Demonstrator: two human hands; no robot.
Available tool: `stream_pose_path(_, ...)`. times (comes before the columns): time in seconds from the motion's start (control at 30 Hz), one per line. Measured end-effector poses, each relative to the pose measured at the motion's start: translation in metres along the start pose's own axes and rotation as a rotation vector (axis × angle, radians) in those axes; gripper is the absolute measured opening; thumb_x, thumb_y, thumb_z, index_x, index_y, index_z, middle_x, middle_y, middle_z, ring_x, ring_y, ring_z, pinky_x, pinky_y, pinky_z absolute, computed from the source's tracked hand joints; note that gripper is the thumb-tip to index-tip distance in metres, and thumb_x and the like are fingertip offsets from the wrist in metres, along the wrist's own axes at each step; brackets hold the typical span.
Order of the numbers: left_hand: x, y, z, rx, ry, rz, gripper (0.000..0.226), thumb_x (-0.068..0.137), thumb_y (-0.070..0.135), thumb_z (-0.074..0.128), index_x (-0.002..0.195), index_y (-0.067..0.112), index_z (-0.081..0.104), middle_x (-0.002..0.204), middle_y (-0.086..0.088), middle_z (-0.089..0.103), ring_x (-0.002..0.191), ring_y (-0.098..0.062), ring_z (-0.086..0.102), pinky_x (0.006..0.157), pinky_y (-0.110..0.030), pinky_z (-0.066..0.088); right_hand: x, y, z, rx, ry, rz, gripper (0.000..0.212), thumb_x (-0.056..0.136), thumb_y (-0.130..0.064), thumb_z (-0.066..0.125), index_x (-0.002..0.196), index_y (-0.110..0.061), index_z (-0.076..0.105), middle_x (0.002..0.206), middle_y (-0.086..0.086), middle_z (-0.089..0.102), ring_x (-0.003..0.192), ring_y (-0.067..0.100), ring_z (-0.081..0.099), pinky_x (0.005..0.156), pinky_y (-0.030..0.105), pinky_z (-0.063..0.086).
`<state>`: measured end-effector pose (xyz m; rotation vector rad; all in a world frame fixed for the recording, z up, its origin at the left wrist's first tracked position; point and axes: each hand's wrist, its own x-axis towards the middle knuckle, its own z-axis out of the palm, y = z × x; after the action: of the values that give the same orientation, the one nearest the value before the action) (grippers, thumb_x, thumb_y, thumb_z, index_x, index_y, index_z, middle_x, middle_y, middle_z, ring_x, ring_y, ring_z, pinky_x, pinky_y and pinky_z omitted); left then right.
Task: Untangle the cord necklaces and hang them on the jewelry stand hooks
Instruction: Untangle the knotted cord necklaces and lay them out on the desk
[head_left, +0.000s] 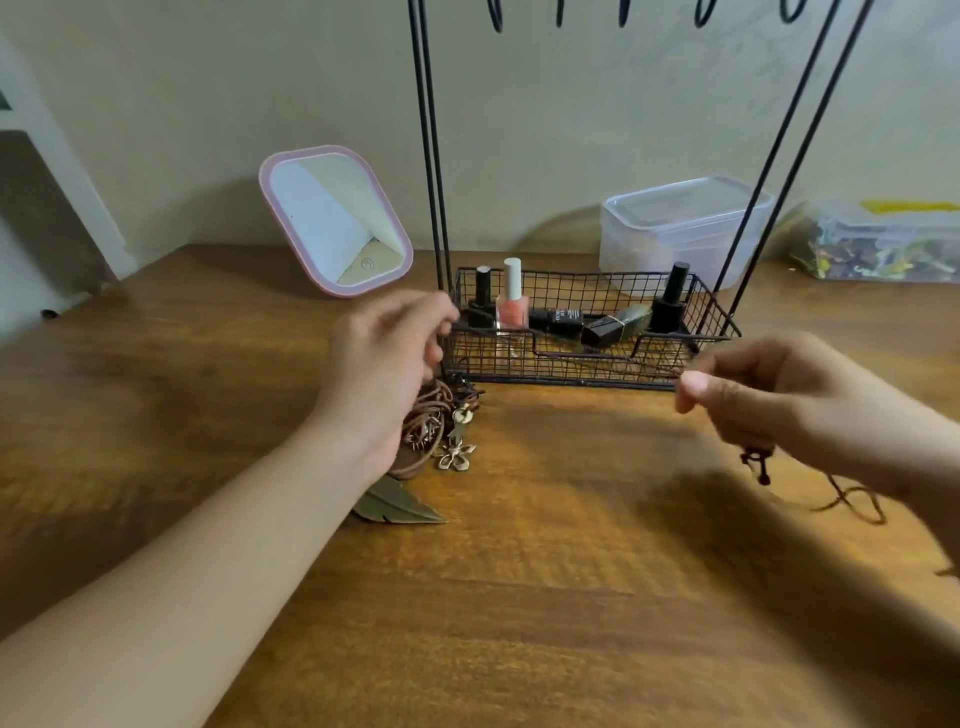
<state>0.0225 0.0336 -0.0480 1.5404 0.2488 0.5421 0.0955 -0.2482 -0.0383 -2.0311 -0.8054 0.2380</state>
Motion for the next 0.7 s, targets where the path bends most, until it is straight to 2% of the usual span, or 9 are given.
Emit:
stream_pose_path(0.07, 0.001, -0.007, -0.002, 0.496, -0.071, 0.185, 0.014, 0.092, 0.028, 0.064, 0.082, 0.026, 0.074, 0.081, 0.016, 0.068, 0.079, -0.003, 0.059, 0.074, -0.023, 0.044, 0.005, 0.018, -0.013, -0.525, 0.03, 0.045, 0.023, 0.091, -0.039, 0.065, 0.07, -0.031, 0.068, 0.053, -0.011, 0.057, 0.048, 0.004, 0.05, 0.048, 0.018, 0.037)
stream_pose_path(0.1, 0.001, -0.011, -0.002, 0.682, -0.103, 0.285, 0.014, 0.092, 0.03, 0.064, 0.083, 0.027, 0.074, 0.085, 0.015, 0.068, 0.083, -0.004, 0.059, 0.075, -0.025, 0.045, 0.007, 0.022, -0.016, -0.669, 0.039, 0.098, 0.023, 0.092, -0.037, 0.064, 0.069, -0.035, 0.066, 0.059, -0.014, 0.06, 0.056, 0.001, 0.054, 0.052, 0.02, 0.04)
stream_pose_path(0.17, -0.001, -0.015, 0.0, 0.89, -0.132, 0.395, 0.014, 0.092, 0.036, 0.064, 0.084, 0.031, 0.074, 0.09, 0.016, 0.067, 0.091, -0.009, 0.055, 0.081, -0.032, 0.045, 0.01, 0.029, -0.019, -0.701, 0.049, 0.199, 0.02, 0.092, -0.036, 0.064, 0.072, -0.04, 0.063, 0.073, -0.017, 0.064, 0.07, 0.0, 0.057, 0.059, 0.025, 0.042)
stream_pose_path(0.27, -0.002, -0.019, 0.002, 1.017, -0.163, 0.427, 0.016, 0.092, 0.042, 0.062, 0.089, 0.035, 0.076, 0.095, 0.017, 0.066, 0.097, -0.014, 0.051, 0.086, -0.036, 0.041, 0.012, 0.036, -0.023, -0.739, 0.106, 0.274, 0.015, 0.09, -0.042, 0.066, 0.075, -0.043, 0.061, 0.079, -0.017, 0.064, 0.073, 0.006, 0.059, 0.067, 0.032, 0.05)
stream_pose_path(0.4, 0.004, -0.022, 0.0, 1.069, -0.135, 0.417, 0.017, 0.092, 0.043, 0.062, 0.09, 0.035, 0.077, 0.098, 0.018, 0.064, 0.099, -0.015, 0.047, 0.085, -0.035, 0.034, 0.01, 0.04, -0.026, -0.864, 0.163, 0.352, 0.015, 0.089, -0.046, 0.065, 0.076, -0.04, 0.06, 0.085, -0.013, 0.065, 0.075, 0.014, 0.059, 0.068, 0.035, 0.055)
stream_pose_path(0.53, 0.009, -0.025, -0.005, 1.105, -0.142, 0.359, 0.018, 0.093, 0.04, 0.062, 0.083, 0.036, 0.076, 0.095, 0.017, 0.063, 0.099, -0.015, 0.048, 0.086, -0.037, 0.037, 0.01, 0.044, -0.032, -0.896, 0.191, 0.448, 0.012, 0.091, -0.041, 0.064, 0.08, -0.037, 0.061, 0.09, -0.006, 0.067, 0.084, 0.022, 0.06, 0.073, 0.041, 0.057)
stream_pose_path(0.7, 0.012, -0.027, -0.007, 1.155, -0.175, 0.296, 0.021, 0.095, 0.047, 0.056, 0.094, 0.037, 0.074, 0.099, 0.015, 0.062, 0.102, -0.014, 0.051, 0.088, -0.039, 0.041, 0.009, 0.046, -0.035, -0.828, 0.193, 0.463, 0.008, 0.089, -0.032, 0.067, 0.086, -0.035, 0.06, 0.094, -0.002, 0.065, 0.09, 0.024, 0.058, 0.079, 0.039, 0.054)
